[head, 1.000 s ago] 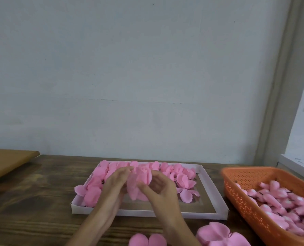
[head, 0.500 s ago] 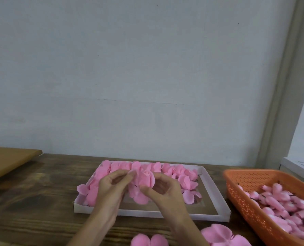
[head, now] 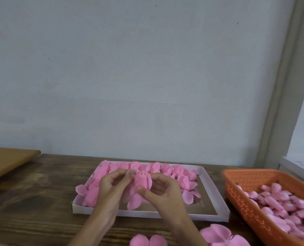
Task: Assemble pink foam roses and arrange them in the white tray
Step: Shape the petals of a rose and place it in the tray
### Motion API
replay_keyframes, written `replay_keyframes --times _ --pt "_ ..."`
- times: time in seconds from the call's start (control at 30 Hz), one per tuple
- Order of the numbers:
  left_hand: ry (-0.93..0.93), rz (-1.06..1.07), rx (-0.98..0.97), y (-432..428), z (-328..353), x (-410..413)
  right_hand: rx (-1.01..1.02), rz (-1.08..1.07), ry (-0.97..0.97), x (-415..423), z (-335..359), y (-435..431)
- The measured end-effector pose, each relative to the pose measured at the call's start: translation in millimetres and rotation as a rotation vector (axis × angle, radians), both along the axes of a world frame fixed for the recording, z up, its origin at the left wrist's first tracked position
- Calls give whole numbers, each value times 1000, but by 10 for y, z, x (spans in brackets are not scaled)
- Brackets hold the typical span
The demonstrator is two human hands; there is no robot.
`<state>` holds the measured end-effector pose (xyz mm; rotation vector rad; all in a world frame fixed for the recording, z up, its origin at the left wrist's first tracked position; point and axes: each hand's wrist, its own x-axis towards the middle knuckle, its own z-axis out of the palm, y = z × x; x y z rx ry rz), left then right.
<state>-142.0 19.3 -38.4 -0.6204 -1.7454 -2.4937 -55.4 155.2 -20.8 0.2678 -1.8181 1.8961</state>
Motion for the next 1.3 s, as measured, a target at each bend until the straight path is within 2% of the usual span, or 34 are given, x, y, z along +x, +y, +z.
replay_keyframes --times 0.37,0.5,0.73,0.93,1.1,1.2,1.3 --pt "132 18 -97 8 77 94 7 0 44 -5 3 -40" --pt "17 -13 12 3 110 118 -44 -19 45 10 21 -32" --pt "-194 -362 70 -86 87 18 -247 -97 -14 29 73 59" --pt "-311 -285 339 6 109 3 -222 -10 -24 65 85 5" --pt "-431 -293 407 15 53 13 -204 -37 -27 42 51 -106" --pt "-473 -219 284 4 -15 -42 -189 -51 -55 34 32 -170" --pt "-432 -107 214 1 -114 -66 -195 -64 -85 27 15 -189"
